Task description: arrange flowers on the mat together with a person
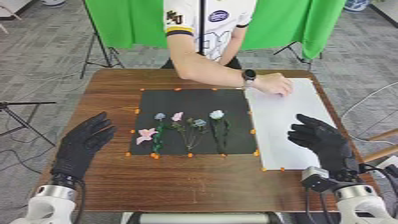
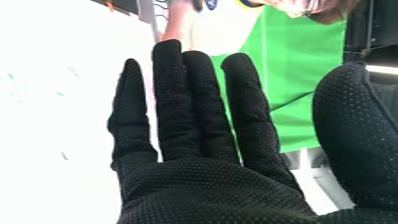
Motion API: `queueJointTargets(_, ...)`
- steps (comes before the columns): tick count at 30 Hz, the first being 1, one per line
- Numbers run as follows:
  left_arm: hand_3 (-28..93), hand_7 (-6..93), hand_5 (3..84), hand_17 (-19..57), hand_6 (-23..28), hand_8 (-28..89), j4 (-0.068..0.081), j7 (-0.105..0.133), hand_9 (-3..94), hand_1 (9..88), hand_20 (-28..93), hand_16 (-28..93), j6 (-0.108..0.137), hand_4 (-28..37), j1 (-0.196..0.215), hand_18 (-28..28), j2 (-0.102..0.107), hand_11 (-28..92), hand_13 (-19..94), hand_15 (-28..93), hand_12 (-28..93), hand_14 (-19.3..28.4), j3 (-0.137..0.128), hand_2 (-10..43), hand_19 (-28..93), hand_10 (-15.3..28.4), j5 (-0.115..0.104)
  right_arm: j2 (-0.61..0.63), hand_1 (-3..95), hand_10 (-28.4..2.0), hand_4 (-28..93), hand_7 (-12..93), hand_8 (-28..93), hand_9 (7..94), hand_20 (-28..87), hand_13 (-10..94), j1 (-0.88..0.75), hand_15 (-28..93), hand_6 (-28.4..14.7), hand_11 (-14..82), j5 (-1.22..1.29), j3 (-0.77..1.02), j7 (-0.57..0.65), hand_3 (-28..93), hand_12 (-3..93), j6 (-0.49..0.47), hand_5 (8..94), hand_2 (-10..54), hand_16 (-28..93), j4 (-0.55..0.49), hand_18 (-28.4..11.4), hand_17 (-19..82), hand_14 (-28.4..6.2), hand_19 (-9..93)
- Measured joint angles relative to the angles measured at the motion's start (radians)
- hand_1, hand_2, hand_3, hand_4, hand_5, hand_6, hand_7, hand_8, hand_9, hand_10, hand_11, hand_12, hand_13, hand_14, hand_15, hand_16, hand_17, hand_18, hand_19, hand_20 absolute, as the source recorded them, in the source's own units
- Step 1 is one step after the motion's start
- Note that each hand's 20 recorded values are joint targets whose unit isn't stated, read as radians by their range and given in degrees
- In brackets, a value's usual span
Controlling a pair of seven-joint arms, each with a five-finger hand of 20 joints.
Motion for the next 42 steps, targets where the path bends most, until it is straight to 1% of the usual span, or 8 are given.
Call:
queueJointTargets(3,73,18.0,40.3,-7.1,6.1,-9,-0.007,0.000,34.2,27.8,10,-2,0.002,-20.5,0.014,21.0,-0.003,27,28,38,13,16.4,-0.011,3.1,49,14.2,-0.001,0.002,17.5,-14.9,-22,21,-12,49.7,29,43,-0.002,36,-3.4,19.9,0.005,0.002,-0.018,91,23.3,0.004,49.2,2.9,23,-0.002,-21.1,14,-12.0,52)
queueJointTargets(9,73,17.9,40.3,-7.1,6.1,-9,-0.009,0.000,34.4,27.7,10,-2,0.004,-20.3,0.021,21.0,-0.004,27,28,38,13,16.3,-0.018,3.1,49,14.3,0.000,0.017,17.4,-15.1,-22,22,-12,49.9,29,43,0.006,37,-3.4,20.2,0.040,-0.014,-0.105,91,23.4,0.051,49.7,2.8,23,0.007,-21.0,14,-12.1,52)
queueJointTargets(13,73,17.9,40.3,-7.1,6.1,-9,-0.013,0.000,34.4,27.6,10,-2,0.004,-20.3,0.028,21.0,-0.002,28,28,38,13,16.4,-0.026,3.1,49,14.2,0.000,0.017,17.4,-15.2,-22,22,-12,49.7,29,42,0.039,37,-3.4,20.0,0.033,-0.016,-0.096,91,23.3,0.035,49.6,2.9,23,0.017,-21.0,14,-12.1,52)
queueJointTargets(22,73,18.0,40.3,-7.1,6.0,-9,-0.017,-0.002,34.5,27.6,10,-2,0.003,-20.4,0.035,21.0,0.009,27,28,38,13,16.3,-0.038,3.0,49,14.3,0.000,0.019,17.4,-15.1,-22,21,-12,48.7,29,42,0.066,36,-3.4,19.6,0.019,-0.022,-0.061,91,23.4,0.010,48.6,2.7,23,0.020,-21.0,14,-12.1,51)
queueJointTargets(25,73,17.9,40.3,-7.2,6.1,-9,-0.023,-0.009,34.5,27.6,10,-2,0.004,-20.5,0.048,21.0,0.009,27,28,38,13,16.4,-0.050,3.0,49,14.2,0.000,0.022,17.4,-15.2,-22,20,-12,48.4,29,42,0.063,36,-3.6,19.4,0.012,-0.022,-0.047,91,23.5,-0.002,48.4,2.7,23,0.020,-21.0,14,-12.1,51)
queueJointTargets(28,73,17.8,40.2,-7.1,6.1,-9,-0.025,-0.015,34.4,27.6,10,-2,0.004,-20.5,0.057,21.0,0.010,27,28,38,13,16.4,-0.060,3.1,49,14.2,0.000,0.021,17.3,-15.2,-22,20,-12,47.8,29,41,0.063,36,-3.8,18.9,0.003,-0.030,-0.045,91,23.5,-0.004,47.6,2.7,23,0.020,-21.1,13,-12.2,51)
queueJointTargets(35,73,17.9,40.1,-7.1,6.1,-9,-0.024,-0.010,34.5,27.6,10,-2,0.005,-20.5,0.062,21.0,0.039,27,28,38,13,16.4,-0.060,3.1,49,14.2,-0.001,0.013,17.2,-15.2,-22,19,-11,47.2,29,41,0.068,35,-4.1,18.8,-0.008,-0.042,-0.026,91,23.7,-0.031,46.5,2.6,23,0.029,-21.1,13,-12.2,51)
queueJointTargets(42,73,18.0,40.3,-7.1,6.1,-9,-0.025,-0.009,34.5,27.6,10,-2,0.005,-20.4,0.070,21.0,0.046,27,28,38,13,16.4,-0.063,3.0,49,14.3,-0.001,0.004,17.3,-15.2,-22,19,-11,47.0,29,41,0.092,35,-4.1,18.6,-0.012,-0.060,-0.008,91,23.8,-0.063,46.4,2.6,23,0.046,-21.1,13,-12.3,51)
